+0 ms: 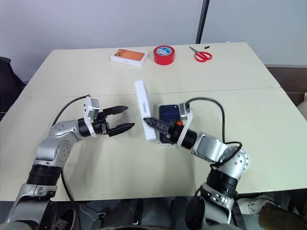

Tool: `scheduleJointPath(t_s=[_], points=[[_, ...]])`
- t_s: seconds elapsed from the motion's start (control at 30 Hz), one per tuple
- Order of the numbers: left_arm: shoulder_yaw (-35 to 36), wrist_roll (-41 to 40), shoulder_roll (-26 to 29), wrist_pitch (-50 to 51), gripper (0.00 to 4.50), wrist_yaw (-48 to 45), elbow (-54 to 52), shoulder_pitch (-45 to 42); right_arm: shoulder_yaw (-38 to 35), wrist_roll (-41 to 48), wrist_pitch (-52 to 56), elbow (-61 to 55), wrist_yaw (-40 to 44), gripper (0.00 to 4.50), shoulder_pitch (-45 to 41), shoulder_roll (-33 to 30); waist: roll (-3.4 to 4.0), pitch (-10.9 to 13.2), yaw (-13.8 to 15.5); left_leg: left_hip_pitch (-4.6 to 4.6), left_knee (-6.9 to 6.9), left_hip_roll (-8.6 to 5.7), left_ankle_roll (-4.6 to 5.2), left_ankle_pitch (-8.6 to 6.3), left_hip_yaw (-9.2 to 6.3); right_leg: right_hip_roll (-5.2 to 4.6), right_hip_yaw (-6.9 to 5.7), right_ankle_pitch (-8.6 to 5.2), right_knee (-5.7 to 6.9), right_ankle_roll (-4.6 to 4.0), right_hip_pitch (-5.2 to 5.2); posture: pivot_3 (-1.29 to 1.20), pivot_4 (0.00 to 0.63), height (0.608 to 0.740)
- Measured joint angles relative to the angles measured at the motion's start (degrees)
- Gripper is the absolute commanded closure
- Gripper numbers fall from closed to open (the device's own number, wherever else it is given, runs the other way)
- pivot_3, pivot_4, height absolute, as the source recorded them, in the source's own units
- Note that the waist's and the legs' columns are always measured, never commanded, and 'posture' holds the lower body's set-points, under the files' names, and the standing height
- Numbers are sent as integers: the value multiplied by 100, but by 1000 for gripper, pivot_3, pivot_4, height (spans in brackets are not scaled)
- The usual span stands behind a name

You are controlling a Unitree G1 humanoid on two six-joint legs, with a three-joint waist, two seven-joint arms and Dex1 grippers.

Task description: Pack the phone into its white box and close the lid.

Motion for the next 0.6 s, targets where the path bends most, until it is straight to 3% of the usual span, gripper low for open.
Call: scheduleJointPath(t_s=[0.13, 0.17, 0.27, 0.47, 0.6], points=[[3, -71, -34, 68, 0, 82, -69, 27, 1071, 1258, -1121, -55, -713, 4487, 323, -839, 0, 0, -23, 1, -1, 4, 10, -5, 2, 12, 0, -1, -4, 1, 0, 0, 150, 740], [2, -97, -50, 121, 245, 82, -100, 30, 1214, 1318, -1317, -53, -795, 4498, 318, -952, 0, 0, -25, 1, -2, 2, 12, -6, 4, 13, 0, -1, -3, 1, 0, 0, 150, 740], [0, -169, -65, 287, 1335, 74, -254, 132, 1514, 1397, -1861, 64, -918, 4500, 318, -1183, 0, 0, -8, 1, 0, 3, 12, -6, 4, 11, 0, -1, -4, 1, 3, 0, 150, 740], [-117, -195, -234, 391, 4376, 152, -408, 497, 1778, 1252, -2541, 220, -838, 4500, 294, -1276, 0, 0, 9, 1, 0, 3, 11, -6, 2, 11, 0, -1, -8, 1, 5, 0, 150, 740], [-279, 26, -577, 226, 4452, 468, -416, 495, 1850, 841, -2815, 233, -634, 4500, 278, -1307, 0, 0, 42, 1, 1, 2, 9, -4, 3, 11, -1, -1, -18, 1, 9, 0, 150, 740]])
